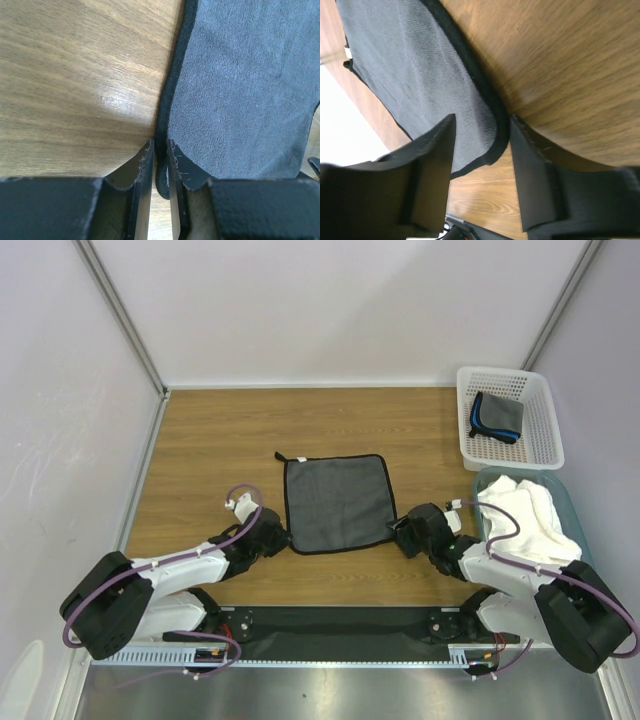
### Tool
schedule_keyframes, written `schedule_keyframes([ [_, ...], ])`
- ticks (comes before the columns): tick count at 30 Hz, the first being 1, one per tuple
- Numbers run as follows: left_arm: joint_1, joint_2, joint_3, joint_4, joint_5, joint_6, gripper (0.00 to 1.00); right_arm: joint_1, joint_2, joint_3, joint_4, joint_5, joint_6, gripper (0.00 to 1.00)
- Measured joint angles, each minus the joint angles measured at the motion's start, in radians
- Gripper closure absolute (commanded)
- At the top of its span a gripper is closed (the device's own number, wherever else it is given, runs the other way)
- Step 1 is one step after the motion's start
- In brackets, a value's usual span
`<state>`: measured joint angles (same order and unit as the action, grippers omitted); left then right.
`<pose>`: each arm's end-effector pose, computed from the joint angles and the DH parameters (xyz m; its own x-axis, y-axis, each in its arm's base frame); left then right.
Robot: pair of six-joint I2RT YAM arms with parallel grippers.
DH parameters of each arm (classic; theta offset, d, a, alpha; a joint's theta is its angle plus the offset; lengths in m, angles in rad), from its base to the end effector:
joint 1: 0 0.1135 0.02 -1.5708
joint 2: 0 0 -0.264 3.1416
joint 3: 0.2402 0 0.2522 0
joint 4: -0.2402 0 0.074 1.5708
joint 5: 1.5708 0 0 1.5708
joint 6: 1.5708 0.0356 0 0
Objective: Fold and stack the towels
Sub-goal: Fold the towel
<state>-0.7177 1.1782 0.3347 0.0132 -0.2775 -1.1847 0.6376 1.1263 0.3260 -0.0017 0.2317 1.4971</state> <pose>0.1569 -0.1240 0.1344 -0.6664 -0.6010 -0.4414 -0.3294 0.7683 -0.5488 0.1621 0.1099 0.1398 -0.4924 0.8432 -0.2158 0.5428 0.4913 0.6812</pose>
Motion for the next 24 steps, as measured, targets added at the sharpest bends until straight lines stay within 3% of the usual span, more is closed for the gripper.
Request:
schedule_keyframes([
  [4, 0.001, 0.0, 0.0, 0.0, 0.001, 0.0, 0.77, 0.0, 0.018, 0.002, 0.0, 0.003, -0.019, 0.68],
  [18, 0.001, -0.001, 0.0, 0.001, 0.001, 0.034, 0.81, -0.001, 0.058, 0.139, -0.166, 0.028, -0.269, 0.71],
  [21, 0.003, -0.001, 0.0, 0.001, 0.001, 0.04, 0.82, -0.001, 0.091, 0.159, -0.19, 0.012, -0.334, 0.93],
  [24, 0.003, -0.002, 0.0, 0.001, 0.001, 0.045, 0.82, -0.001, 0.116, 0.159, -0.214, -0.002, -0.381, 1.0],
])
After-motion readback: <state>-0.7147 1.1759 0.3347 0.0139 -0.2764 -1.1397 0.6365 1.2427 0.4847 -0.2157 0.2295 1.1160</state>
